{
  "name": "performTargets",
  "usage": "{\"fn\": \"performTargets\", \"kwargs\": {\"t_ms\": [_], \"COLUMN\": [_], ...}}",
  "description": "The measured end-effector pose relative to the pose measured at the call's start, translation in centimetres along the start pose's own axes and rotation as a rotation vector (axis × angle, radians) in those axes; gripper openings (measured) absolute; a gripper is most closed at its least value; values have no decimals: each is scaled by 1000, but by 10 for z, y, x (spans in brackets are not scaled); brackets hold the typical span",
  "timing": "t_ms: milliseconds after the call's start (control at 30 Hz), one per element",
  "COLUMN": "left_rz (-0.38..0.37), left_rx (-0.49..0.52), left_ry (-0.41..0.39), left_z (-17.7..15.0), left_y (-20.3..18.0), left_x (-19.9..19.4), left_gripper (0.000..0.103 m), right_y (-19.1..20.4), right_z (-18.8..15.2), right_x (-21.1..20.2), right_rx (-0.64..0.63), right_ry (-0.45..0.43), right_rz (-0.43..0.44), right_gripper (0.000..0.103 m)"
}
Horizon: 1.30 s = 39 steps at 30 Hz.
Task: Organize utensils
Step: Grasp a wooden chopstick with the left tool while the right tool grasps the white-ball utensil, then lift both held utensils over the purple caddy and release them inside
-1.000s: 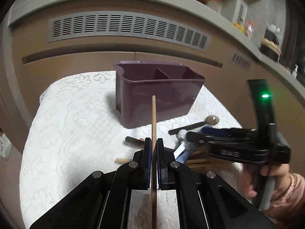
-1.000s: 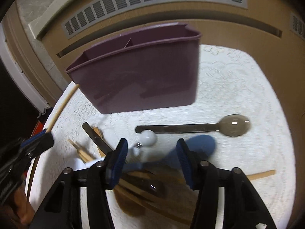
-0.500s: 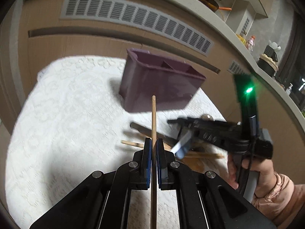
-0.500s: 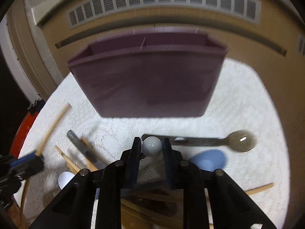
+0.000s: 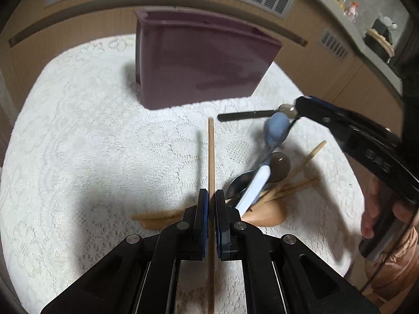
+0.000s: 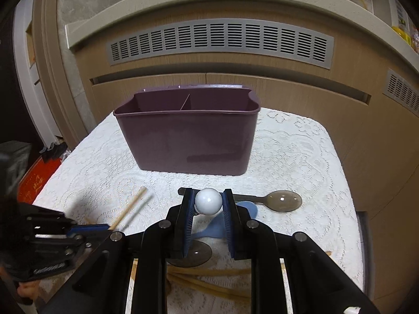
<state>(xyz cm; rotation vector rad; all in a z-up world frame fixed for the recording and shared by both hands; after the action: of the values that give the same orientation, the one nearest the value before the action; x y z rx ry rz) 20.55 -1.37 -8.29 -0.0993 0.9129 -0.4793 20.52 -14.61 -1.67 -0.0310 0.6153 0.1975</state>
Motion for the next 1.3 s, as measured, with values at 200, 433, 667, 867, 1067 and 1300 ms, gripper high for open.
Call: {"fn": "performTargets", "kwargs": {"t_ms": [200, 433, 667, 867, 1067, 1300], "left_rz": [44, 68, 40, 62, 43, 101], "left_rx": [22, 55, 100, 137, 153, 173], "left_ry": [84, 134, -201, -506, -741, -964], "left_z": [7, 25, 50, 85, 156, 219], "left_y": [-6, -14, -37, -55, -69, -69], "left_x": [21, 41, -28, -103, -166, -192], "left_gripper": [7, 5, 5, 5, 5, 5], "right_y": [-7, -12, -20, -16, -11, -10], "right_z": [-5, -1, 24, 55, 126, 194], "right_x": [-7, -22, -52, -86, -126, -128], "right_rx": [5, 0, -20, -78, -174, -292], "right_ry": [-13, -51, -144, -256, -417, -507], "right_rz": [12, 2, -30, -81, -147, -270], "right_gripper": [20, 20, 20, 20, 20, 20]}}
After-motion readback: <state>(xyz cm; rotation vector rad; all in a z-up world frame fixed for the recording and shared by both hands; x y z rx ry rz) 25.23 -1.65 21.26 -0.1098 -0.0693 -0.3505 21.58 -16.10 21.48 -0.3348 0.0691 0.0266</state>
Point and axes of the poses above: each gripper's, at about its wrist camera, not at the fingertips, and x roughly the way its jaws point, y to its left, z to its top, the point moved 4 cm from there along x, roughly the way its jaws point, and after that the axes turned 8 degrees about -y, right-handed, at the moved point
